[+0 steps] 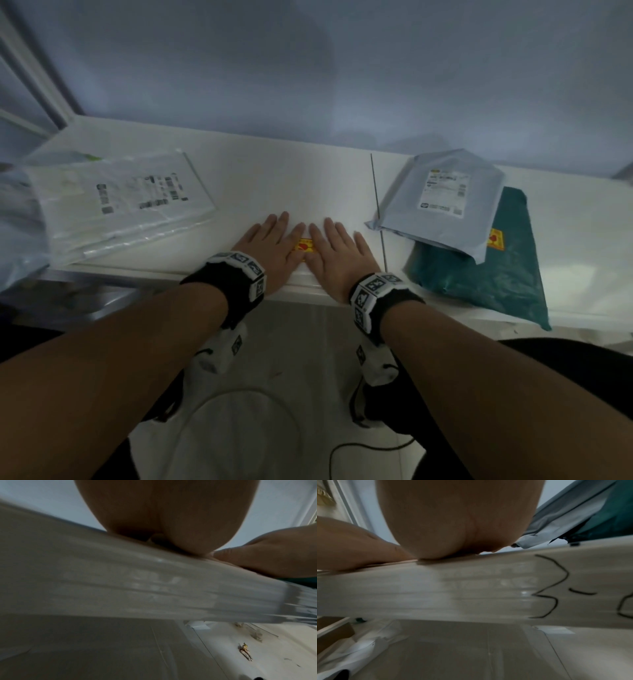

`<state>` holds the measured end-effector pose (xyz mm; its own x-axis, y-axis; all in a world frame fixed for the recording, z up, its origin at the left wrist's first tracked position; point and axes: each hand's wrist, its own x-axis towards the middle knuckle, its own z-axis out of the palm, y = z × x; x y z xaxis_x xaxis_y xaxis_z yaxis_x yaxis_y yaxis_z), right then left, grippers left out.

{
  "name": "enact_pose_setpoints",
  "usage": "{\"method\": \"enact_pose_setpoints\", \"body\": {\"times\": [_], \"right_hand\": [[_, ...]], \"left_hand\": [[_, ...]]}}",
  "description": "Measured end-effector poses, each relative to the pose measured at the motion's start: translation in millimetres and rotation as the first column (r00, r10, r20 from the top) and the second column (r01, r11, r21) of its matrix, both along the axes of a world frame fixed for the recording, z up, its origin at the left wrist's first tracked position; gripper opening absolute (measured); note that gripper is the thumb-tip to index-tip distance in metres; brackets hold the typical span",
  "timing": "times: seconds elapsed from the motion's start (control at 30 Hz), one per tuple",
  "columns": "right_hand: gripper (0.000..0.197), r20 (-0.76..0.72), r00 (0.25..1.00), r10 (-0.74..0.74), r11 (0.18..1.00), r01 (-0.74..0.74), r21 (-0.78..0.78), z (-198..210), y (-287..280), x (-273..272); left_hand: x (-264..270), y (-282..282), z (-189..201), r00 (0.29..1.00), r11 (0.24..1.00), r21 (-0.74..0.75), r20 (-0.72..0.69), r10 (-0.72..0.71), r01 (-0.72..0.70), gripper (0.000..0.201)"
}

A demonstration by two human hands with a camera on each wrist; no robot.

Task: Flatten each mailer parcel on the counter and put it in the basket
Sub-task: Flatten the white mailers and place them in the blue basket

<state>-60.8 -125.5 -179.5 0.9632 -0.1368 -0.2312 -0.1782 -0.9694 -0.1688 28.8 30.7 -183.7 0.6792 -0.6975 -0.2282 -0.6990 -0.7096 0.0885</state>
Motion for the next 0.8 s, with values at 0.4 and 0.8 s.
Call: {"method": "enact_pose_setpoints", "body": {"times": [0.4,0.8], "right_hand": [[0.062,-0.025,0.999,-0.041,0.998,0.042,0.038,-1,4,-3],[0.056,0.113,0.989,-0.095,0.995,0.095,0.003,5,13,10]], "left_hand": [[-2,-1,0,0.999,0.999,0.029,-0.002,0.037,-0.037,0.060],[34,14,67,0.834,0.874,0.020,-0.289,0.471,-0.486,0.050]]}}
